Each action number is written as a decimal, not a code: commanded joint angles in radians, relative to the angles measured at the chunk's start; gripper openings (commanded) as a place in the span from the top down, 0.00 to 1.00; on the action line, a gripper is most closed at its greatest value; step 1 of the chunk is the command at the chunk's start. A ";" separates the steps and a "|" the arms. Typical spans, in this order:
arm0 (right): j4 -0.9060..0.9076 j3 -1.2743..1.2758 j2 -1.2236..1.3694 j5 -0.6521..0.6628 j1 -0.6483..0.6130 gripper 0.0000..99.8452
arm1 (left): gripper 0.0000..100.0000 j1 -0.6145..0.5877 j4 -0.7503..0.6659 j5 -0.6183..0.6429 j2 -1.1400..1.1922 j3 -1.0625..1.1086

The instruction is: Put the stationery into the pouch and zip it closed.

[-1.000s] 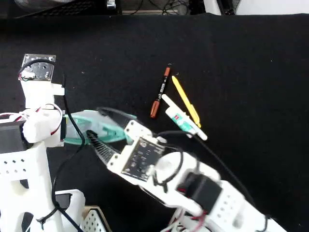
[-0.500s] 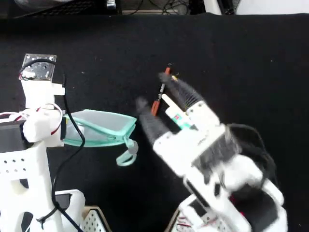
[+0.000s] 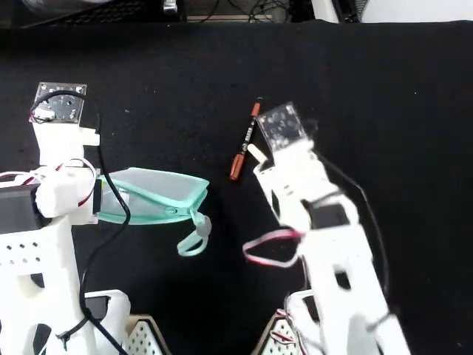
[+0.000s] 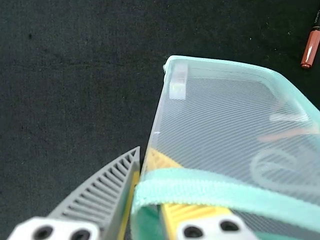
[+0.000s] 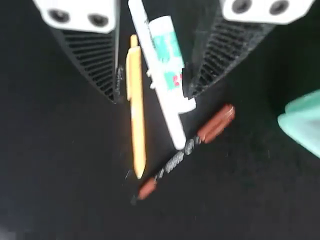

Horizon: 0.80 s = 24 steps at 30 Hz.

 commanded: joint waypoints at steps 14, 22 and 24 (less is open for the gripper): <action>-0.009 -0.990 1.084 -0.382 0.005 0.81 | 0.97 0.005 0.005 0.000 -0.008 -0.004; 0.043 -1.351 1.425 -0.382 -0.005 0.81 | 0.97 0.005 0.005 -0.006 -0.008 -0.041; 0.084 -1.426 1.475 -0.382 -0.003 0.81 | 0.97 0.005 0.005 -0.002 -0.008 -0.067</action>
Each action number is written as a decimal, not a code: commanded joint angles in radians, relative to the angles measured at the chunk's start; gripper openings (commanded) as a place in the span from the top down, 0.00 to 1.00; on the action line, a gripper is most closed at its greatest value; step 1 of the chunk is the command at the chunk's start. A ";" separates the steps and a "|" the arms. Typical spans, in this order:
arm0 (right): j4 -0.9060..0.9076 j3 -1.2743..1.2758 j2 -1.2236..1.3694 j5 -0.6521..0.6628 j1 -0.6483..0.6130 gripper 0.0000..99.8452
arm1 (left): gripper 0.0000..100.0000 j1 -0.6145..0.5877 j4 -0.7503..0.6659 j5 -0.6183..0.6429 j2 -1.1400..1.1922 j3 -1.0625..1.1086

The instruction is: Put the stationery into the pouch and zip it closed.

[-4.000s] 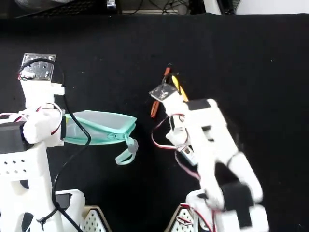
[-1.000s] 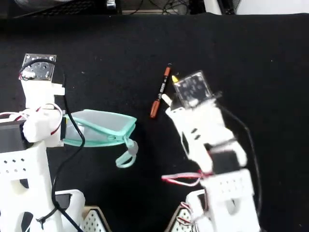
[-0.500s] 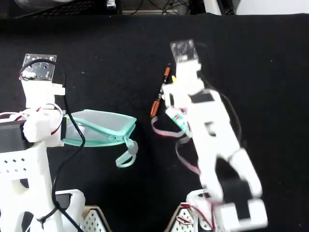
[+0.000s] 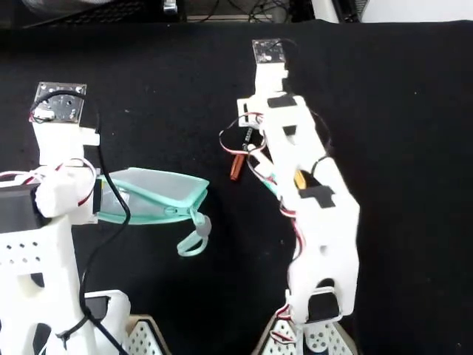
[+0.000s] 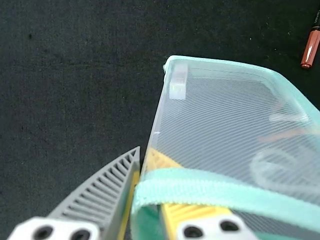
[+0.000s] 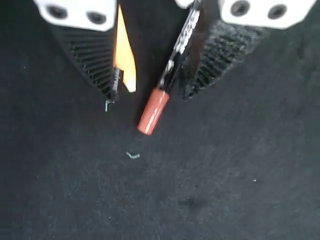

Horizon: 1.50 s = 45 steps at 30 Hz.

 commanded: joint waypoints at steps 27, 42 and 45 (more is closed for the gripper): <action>0.694 -1.058 0.387 0.206 -0.006 0.99 | 0.97 0.005 0.005 -0.002 -0.008 -0.073; 1.023 -1.233 0.185 0.304 0.222 0.99 | 0.97 0.004 0.005 -0.005 -0.006 -0.073; 1.023 -1.201 0.185 0.356 0.331 0.99 | 0.97 0.005 0.005 -0.005 -0.006 -0.073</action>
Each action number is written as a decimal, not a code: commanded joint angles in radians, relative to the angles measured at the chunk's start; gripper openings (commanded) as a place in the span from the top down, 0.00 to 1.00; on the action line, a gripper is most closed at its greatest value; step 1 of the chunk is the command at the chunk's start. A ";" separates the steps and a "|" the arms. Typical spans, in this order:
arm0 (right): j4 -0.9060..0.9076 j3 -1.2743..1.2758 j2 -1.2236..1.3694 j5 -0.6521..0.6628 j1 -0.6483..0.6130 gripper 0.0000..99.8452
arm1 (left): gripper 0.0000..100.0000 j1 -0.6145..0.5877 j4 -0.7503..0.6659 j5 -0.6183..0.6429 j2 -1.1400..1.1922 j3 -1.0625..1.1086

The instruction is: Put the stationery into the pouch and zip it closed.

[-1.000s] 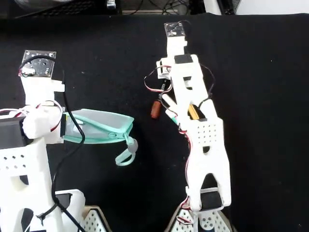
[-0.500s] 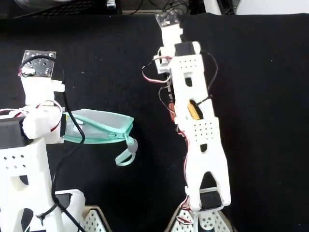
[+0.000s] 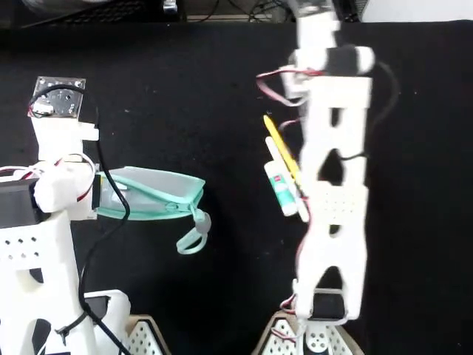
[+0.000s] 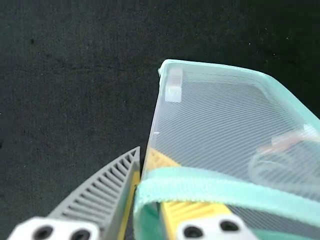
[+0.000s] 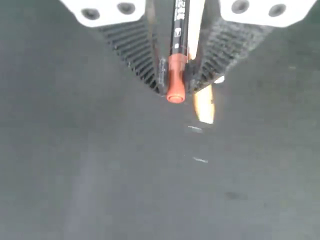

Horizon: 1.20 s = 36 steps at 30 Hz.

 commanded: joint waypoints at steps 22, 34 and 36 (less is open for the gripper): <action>0.005 0.186 0.186 0.416 0.459 0.99 | 0.97 0.005 0.005 -0.002 -0.008 -0.041; 0.008 0.191 0.114 0.502 0.655 0.99 | 0.97 0.005 0.003 0.000 -0.008 -0.041; 0.008 0.191 0.079 0.465 0.652 0.99 | 0.97 0.005 0.005 0.000 -0.008 -0.042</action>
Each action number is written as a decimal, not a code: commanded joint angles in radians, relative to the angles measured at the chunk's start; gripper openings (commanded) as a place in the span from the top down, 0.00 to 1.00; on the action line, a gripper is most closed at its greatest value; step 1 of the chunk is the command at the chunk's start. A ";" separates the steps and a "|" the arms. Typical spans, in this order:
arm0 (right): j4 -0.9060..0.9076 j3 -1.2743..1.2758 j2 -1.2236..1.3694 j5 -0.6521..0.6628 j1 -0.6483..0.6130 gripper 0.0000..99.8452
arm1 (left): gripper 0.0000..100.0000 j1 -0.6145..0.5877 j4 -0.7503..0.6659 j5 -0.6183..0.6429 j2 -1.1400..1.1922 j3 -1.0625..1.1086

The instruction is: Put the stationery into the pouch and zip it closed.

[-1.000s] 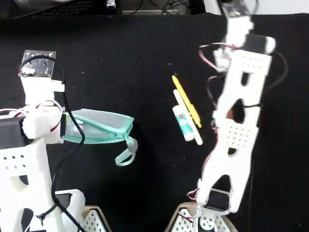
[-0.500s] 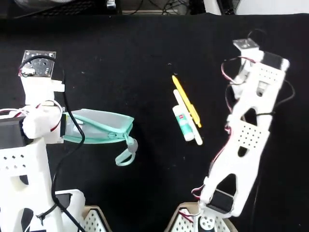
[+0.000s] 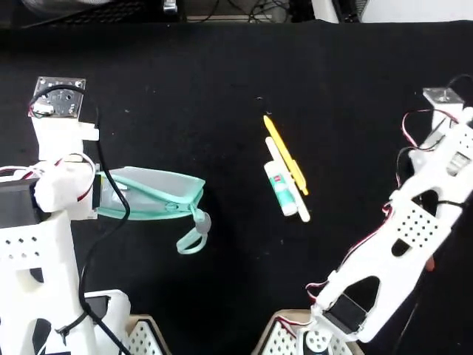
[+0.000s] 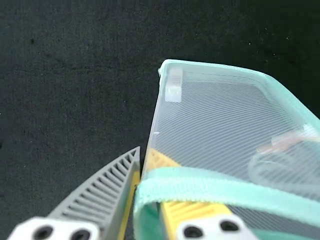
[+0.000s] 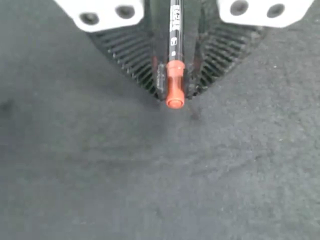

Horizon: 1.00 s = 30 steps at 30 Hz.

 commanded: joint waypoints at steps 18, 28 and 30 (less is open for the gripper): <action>-0.118 0.865 -1.035 -0.160 -0.198 0.99 | 0.97 0.005 0.005 0.000 -0.009 -0.045; -0.727 1.653 -1.280 -0.160 -0.230 0.99 | 0.97 0.005 0.005 0.000 -0.009 -0.039; -0.787 1.715 -1.273 -0.160 -0.230 0.99 | 0.97 0.005 0.005 0.000 -0.009 -0.039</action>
